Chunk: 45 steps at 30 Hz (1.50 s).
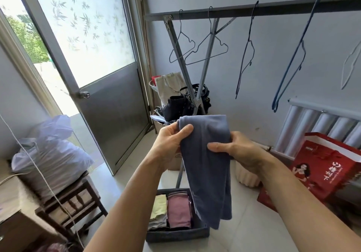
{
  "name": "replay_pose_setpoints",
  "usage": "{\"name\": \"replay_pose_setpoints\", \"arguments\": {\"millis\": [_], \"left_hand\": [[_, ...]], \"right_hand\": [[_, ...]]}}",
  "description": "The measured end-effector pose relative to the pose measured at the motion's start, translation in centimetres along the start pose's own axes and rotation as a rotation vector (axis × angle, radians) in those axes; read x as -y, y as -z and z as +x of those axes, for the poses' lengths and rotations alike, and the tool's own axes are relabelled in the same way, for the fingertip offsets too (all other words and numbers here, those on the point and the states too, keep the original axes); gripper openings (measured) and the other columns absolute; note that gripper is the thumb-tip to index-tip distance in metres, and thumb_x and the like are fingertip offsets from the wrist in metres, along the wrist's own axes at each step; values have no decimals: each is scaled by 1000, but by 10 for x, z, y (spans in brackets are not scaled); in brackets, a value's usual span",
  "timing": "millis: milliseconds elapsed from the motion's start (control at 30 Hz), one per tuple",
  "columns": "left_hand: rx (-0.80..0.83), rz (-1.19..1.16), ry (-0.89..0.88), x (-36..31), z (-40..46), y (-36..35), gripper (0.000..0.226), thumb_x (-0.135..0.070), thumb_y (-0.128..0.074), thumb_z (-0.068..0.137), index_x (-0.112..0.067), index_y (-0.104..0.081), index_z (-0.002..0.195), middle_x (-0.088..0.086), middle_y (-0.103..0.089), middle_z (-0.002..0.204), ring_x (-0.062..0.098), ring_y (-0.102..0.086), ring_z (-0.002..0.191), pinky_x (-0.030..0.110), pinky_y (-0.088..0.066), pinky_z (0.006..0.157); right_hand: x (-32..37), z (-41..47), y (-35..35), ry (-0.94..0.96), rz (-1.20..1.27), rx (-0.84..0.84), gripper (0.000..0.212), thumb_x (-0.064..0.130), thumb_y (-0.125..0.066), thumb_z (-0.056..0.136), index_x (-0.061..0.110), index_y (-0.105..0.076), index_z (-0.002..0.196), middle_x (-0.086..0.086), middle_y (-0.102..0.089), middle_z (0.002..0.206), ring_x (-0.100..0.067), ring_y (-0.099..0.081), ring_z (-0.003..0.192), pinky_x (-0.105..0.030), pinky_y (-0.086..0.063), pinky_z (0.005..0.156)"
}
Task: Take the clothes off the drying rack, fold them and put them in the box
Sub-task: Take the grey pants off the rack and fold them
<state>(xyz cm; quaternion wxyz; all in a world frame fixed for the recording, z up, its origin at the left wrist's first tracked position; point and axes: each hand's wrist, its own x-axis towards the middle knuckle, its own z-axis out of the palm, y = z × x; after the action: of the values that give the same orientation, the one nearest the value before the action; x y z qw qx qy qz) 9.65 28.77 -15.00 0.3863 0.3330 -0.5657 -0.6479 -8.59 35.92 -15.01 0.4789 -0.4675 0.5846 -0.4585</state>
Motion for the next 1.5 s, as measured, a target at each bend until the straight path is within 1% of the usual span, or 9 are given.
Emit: {"name": "replay_pose_setpoints", "arguments": {"millis": [167, 367, 467, 633, 767, 933, 1167, 1367, 1500], "left_hand": [[140, 84, 0, -2, 0, -3, 49, 0, -64, 90, -21, -51, 132, 7, -74, 107, 21, -72, 96, 35, -60, 75], [-224, 212, -107, -4, 14, -4, 67, -16, -77, 84, -23, -37, 137, 13, -75, 87, 22, -73, 81, 34, -59, 69], [-259, 202, -137, -1, 17, -6, 38, -20, -76, 85, -26, -62, 120, 16, -74, 84, 25, -69, 77, 37, -58, 72], [-128, 183, -119, -1, 16, -2, 40, 4, -72, 82, -11, -67, 119, 7, -72, 97, 12, -66, 84, 21, -54, 75], [-174, 756, -256, -6, 18, 1, 56, -3, -76, 76, -15, -61, 129, 3, -67, 114, 14, -64, 100, 27, -53, 91], [-234, 1072, -399, -11, 19, 4, 15, -27, -74, 83, -19, -70, 96, -1, -52, 99, 14, -51, 95, 27, -45, 86], [-235, 788, -247, -16, 26, -14, 17, -20, -63, 89, -14, -51, 80, 0, -57, 74, 14, -56, 63, 18, -50, 55], [-412, 287, -80, -23, 31, -29, 35, -37, -71, 65, -7, -57, 73, 14, -68, 72, 37, -71, 74, 52, -60, 71], [-233, -38, -41, -28, 20, -49, 28, -17, -78, 81, -6, -53, 78, 14, -59, 72, 21, -67, 65, 36, -62, 71]], "right_hand": [[4, 8, 3, 87, 284, -156, 24, 7, -71, 84, 11, -70, 108, -4, -76, 96, -24, -71, 93, -38, -56, 81], [1, 14, 1, 72, 100, -288, 33, 1, -71, 84, 14, -62, 113, -4, -73, 93, -19, -68, 86, -36, -55, 78], [-2, 20, -3, 121, 164, -459, 48, 10, -76, 82, 17, -47, 120, -7, -68, 100, -16, -67, 89, -32, -54, 81], [-2, 20, 7, 213, 86, -208, 50, -6, -67, 84, 22, -54, 123, -8, -69, 106, -18, -66, 97, -24, -51, 81], [-4, 24, 7, 266, -211, -287, 33, -3, -64, 85, 22, -64, 107, 3, -68, 98, -8, -62, 89, -19, -50, 78], [-3, 30, 11, 391, -497, -539, 18, 12, -66, 88, 30, -65, 88, 3, -56, 89, -14, -54, 86, -26, -45, 79], [12, 28, 0, 380, -378, -663, 25, 14, -65, 91, 19, -54, 113, 2, -50, 79, -17, -56, 71, -29, -50, 66], [-5, 6, -29, 289, -126, -2, 50, 28, -77, 81, 28, -53, 124, 13, -66, 111, 3, -61, 104, -12, -48, 82], [-25, 17, -47, 318, -108, -292, 40, 16, -77, 79, 28, -58, 112, 17, -68, 99, 4, -63, 94, -8, -46, 75]]}}
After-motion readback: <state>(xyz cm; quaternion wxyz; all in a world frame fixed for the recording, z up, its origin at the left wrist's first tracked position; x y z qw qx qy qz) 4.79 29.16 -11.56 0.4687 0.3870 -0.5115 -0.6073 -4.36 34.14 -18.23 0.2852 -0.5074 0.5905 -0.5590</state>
